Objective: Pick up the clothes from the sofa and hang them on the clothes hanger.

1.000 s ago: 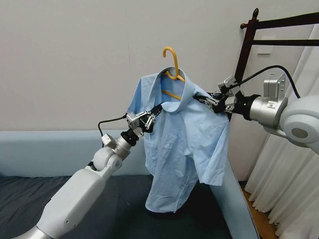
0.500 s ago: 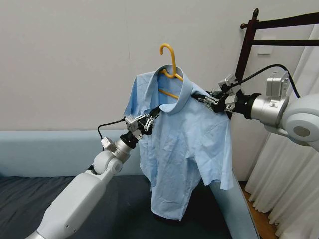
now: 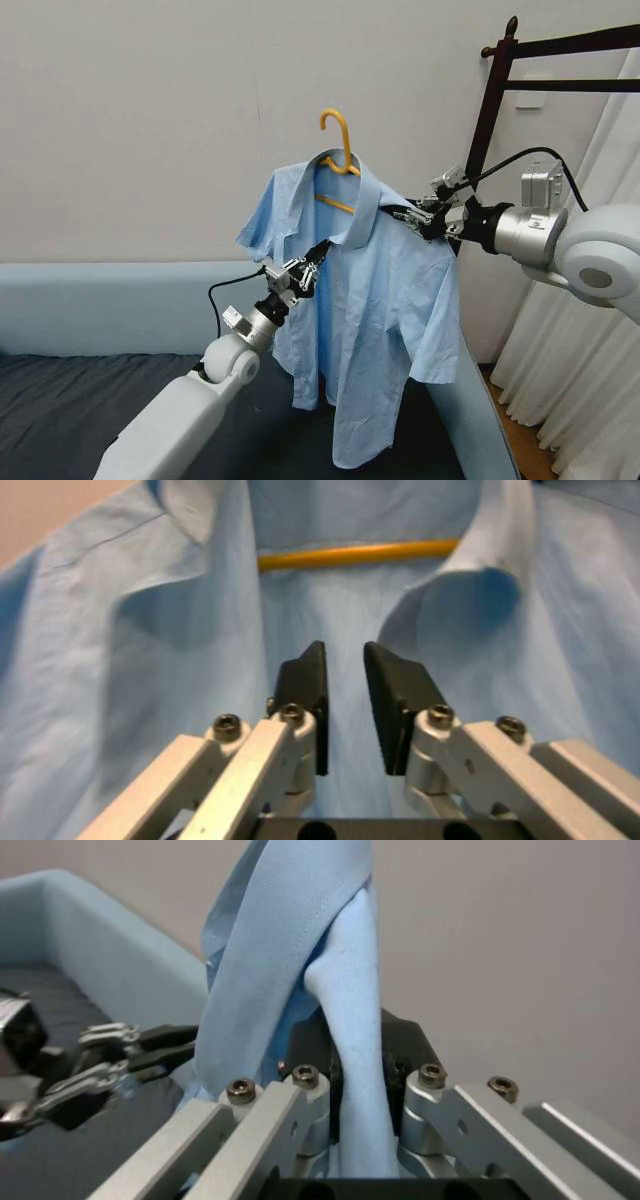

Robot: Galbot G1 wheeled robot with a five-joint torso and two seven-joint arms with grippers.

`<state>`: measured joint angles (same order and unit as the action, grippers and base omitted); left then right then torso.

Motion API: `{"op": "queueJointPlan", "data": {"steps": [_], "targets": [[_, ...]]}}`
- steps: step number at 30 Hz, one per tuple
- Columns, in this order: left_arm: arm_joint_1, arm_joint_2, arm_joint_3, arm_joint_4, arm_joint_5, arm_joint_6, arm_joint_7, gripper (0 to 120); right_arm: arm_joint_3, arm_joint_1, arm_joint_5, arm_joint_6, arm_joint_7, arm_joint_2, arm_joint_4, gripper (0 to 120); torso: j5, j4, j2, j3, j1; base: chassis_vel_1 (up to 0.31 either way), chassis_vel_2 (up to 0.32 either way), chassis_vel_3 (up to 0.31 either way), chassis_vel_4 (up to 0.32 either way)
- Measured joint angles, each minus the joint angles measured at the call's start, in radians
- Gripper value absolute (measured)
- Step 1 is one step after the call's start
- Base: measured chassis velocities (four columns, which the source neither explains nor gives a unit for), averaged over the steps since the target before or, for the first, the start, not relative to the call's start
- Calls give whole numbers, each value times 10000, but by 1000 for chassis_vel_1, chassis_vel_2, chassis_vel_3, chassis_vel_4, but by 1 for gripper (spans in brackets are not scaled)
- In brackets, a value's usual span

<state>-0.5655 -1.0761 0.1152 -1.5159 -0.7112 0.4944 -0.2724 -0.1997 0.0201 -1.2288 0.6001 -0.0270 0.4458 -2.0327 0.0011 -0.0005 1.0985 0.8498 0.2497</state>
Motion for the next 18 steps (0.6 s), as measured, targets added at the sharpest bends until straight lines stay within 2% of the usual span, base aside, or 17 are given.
{"op": "queueJointPlan", "data": {"steps": [2, 5, 10, 11, 12, 16, 18], "targets": [[-244, 174, -57, -116, 49, 21, -24, 28, 47, 0, -29, 73, -94, -25, 5, 7, -1, 1, 0, 0, 0, 0, 0, 0, 0], [-993, 507, -376, -313, 266, 53, -247, 41, 166, 38, -56, 173, -220, -50, 13, 7, -1, 6, 0, 0, -1, 0, 0, 0, 0], [-1293, 328, -792, -369, 366, -50, 101, 58, 197, 111, -42, 181, -208, -6, -58, 7, -2, 5, 0, -1, -1, 0, 0, 0, 0], [-1207, 239, -820, -344, 280, -135, 249, 63, 196, 123, -10, 181, -199, 20, -97, 7, -2, 6, 0, 0, -1, 0, 0, 0, 0], [-1207, 239, -820, -344, 280, -135, 249, 63, 196, 123, -10, 181, -199, 20, -97, 7, -2, 6, 0, 0, -1, 0, 0, 0, 0], [0, -32, -681, 302, -80, -303, 389, 83, 114, 57, 385, 180, -138, 82, -196, 7, -1, 0, 0, 1, -1, 0, 0, 0, 0], [225, -49, -635, 436, -148, -331, 394, 85, 109, 7, 447, 178, -119, 64, -193, 7, -2, 2, 0, 1, -1, 0, 0, 0, 0]]}}
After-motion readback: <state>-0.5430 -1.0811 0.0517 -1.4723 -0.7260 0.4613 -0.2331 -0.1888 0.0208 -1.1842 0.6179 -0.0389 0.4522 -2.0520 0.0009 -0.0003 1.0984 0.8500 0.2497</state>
